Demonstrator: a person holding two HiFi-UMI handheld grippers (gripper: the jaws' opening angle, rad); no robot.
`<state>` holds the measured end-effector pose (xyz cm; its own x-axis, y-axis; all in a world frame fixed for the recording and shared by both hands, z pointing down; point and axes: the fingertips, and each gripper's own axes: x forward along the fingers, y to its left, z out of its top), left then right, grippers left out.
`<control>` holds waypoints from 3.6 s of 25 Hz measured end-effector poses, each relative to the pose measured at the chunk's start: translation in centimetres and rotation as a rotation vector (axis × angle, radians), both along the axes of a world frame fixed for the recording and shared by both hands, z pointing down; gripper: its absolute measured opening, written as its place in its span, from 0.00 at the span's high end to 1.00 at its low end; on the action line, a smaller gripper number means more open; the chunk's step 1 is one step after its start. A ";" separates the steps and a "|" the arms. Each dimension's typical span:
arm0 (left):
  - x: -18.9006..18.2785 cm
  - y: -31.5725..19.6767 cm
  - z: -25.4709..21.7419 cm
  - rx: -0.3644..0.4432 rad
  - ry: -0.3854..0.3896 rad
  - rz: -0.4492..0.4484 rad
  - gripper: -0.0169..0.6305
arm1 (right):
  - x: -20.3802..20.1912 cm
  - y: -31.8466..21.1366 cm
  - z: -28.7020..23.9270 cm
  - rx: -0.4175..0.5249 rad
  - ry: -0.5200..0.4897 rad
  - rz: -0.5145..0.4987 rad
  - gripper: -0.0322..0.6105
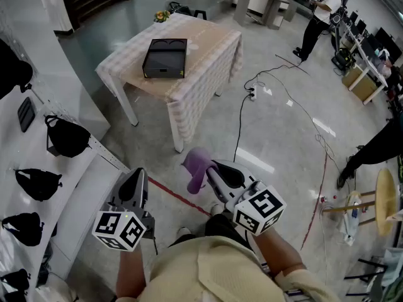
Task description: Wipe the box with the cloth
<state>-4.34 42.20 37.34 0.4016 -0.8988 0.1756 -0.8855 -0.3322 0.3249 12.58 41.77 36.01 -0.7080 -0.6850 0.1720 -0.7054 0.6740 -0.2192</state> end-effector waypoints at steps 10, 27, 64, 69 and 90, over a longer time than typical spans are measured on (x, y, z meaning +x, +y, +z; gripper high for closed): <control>-1.7 0.5 0.5 0.017 -0.027 0.030 0.95 | -2.4 -0.7 0.6 -0.044 -0.069 0.000 0.88; -5.3 -3.1 3.6 -0.021 -0.047 0.046 0.95 | -6.7 -4.3 3.3 -0.128 -0.087 -0.009 0.88; -0.4 -34.5 2.5 -0.006 -0.126 -0.023 0.95 | -2.0 -35.9 -0.1 0.008 -0.121 -0.133 0.88; -1.9 -38.7 2.5 0.005 -0.128 0.014 0.94 | -3.4 -39.4 -1.6 0.052 -0.107 -0.093 0.88; -8.0 -50.1 10.8 -0.182 -0.146 0.258 0.67 | -12.5 -56.2 -2.2 0.133 0.027 0.040 0.88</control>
<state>-12.38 -7.90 48.09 0.5701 -0.7198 0.3961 -0.8216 -0.4991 0.2754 0.12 -14.46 33.79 -0.6760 -0.7305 0.0966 -0.7367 0.6672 -0.1100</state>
